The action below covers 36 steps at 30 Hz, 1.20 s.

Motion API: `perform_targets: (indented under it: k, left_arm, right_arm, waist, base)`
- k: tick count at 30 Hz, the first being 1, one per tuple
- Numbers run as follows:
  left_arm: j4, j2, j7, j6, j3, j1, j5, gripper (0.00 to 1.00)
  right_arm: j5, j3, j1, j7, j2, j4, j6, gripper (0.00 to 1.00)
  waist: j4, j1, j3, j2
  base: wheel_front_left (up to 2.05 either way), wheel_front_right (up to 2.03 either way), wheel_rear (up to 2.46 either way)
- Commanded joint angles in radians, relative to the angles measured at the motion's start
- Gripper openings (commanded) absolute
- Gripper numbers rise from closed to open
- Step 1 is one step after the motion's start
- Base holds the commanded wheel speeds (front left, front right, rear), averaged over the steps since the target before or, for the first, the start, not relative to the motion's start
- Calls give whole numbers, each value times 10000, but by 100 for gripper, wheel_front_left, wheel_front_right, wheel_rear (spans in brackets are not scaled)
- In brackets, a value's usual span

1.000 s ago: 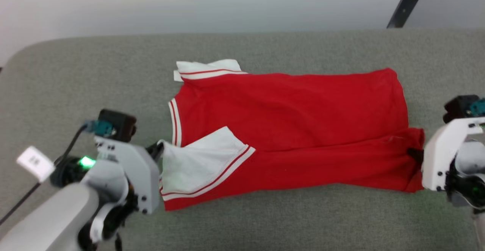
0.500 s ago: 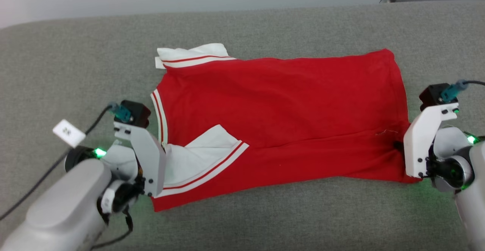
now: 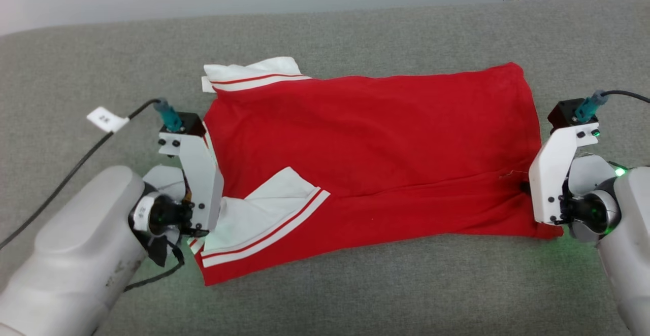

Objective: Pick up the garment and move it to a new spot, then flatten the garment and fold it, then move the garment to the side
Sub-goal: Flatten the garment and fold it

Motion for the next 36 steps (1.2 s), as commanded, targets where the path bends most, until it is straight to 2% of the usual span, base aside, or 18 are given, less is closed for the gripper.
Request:
perform_targets:
  k: [1,6,15,16,17,18,23,28,32,36]
  left_arm:
    - [386,3,366,155,-411,500,103,100]
    - [363,215,140,345,-250,62,307,100]
    - [-292,669,-208,943,165,-557,578,100]
    - [-369,789,-342,1023,179,-587,720,100]
    - [-463,853,-418,1076,210,-559,724,100]
    - [-622,877,-499,1077,246,-481,689,100]
    - [-1358,1093,-971,1331,396,122,629,100]
    - [-2393,1351,-1766,1658,542,1013,664,100]
    - [-3254,1509,-2597,1933,779,1910,556,100]
    - [-4059,1704,-3459,2141,939,2789,592,100]
  right_arm:
    - [-46,171,74,-180,171,321,-24,0]
    - [-114,285,-20,-539,241,675,-23,0]
    - [-299,440,-145,-865,367,1878,-21,0]
    - [-343,464,-152,-867,357,2042,-21,27]
    - [-418,462,-180,-934,336,2180,-21,73]
    - [-500,407,-272,-1037,325,2311,-21,100]
    - [-586,383,-638,-1162,395,2747,-21,100]
    - [-407,424,-705,-1595,255,2594,-21,100]
    - [-136,533,-238,-2032,246,2158,-21,100]
    - [286,794,396,-3141,46,1004,-21,100]
  waist:
    - [-30,0,-52,0]
    - [-17,0,-216,0]
    - [250,0,-749,0]
    - [282,0,-810,0]
    - [306,0,-872,0]
    - [319,0,-942,0]
    - [340,0,-1444,0]
    - [295,0,-2066,0]
    - [227,0,-2525,0]
    - [184,0,-2890,0]
  base:
    - [0,0,0]
    - [0,0,0]
    - [0,0,0]
    - [0,0,0]
    - [0,0,0]
    - [0,0,0]
    - [0,0,0]
    - [0,0,0]
    - [0,0,0]
    - [0,0,0]
